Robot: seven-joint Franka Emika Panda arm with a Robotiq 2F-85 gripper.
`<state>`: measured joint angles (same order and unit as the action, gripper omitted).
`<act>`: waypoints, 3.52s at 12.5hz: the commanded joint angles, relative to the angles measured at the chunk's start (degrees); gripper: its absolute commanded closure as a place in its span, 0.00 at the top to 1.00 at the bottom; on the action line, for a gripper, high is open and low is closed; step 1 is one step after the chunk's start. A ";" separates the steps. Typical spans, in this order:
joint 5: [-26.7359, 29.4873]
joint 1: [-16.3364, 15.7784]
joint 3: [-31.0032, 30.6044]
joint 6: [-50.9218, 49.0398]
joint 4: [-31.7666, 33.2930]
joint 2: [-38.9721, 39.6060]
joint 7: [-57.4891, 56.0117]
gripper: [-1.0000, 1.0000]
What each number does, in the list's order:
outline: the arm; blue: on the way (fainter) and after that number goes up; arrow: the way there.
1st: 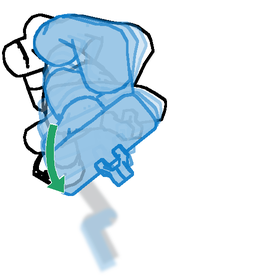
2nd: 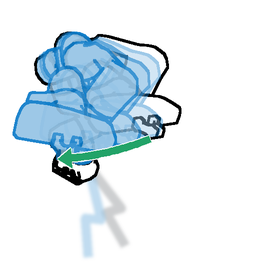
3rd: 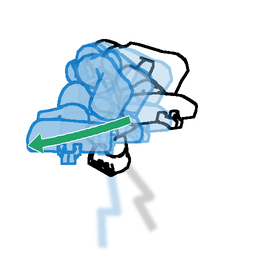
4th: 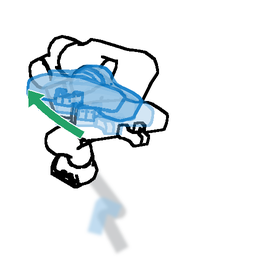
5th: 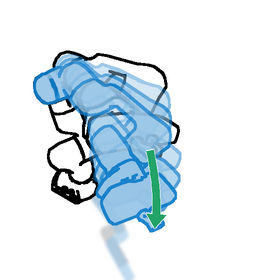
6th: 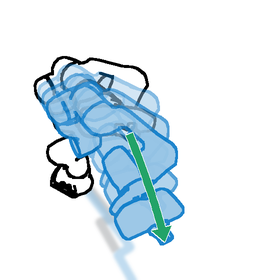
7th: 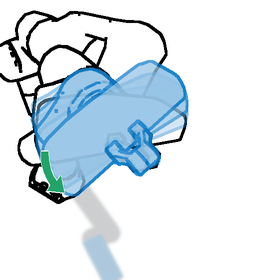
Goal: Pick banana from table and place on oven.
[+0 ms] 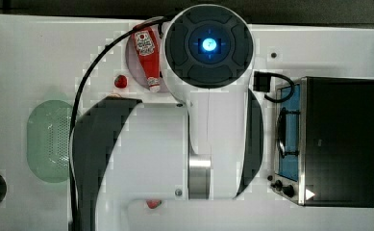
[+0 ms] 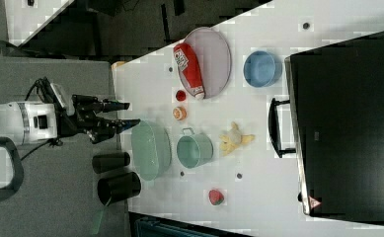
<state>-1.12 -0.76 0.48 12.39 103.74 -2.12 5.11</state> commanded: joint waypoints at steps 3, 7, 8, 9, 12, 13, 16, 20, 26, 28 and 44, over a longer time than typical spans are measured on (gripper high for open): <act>0.88 1.45 1.85 -5.67 20.67 -25.29 4.13 1.00; 0.88 1.44 1.81 -2.79 22.44 -23.30 4.14 1.00; 0.88 1.44 1.77 -0.32 23.81 -22.16 4.14 1.00; 0.88 1.43 1.67 2.61 25.42 -20.92 4.13 1.00; 0.88 1.31 1.19 13.56 31.51 -16.02 4.13 1.00; 0.88 1.30 1.01 17.89 33.59 -14.09 4.14 1.00; 0.88 1.30 0.64 30.40 39.14 -7.53 4.14 1.00; 0.88 1.24 -0.05 38.55 39.56 3.18 4.14 1.00; 0.88 1.16 -1.44 51.33 39.26 15.07 4.19 1.00; 0.88 1.16 -1.50 54.47 39.19 18.29 4.19 1.00; 0.91 1.49 -2.11 45.90 30.95 7.64 4.53 0.27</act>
<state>-0.28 0.06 -1.29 59.20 140.89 11.18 7.46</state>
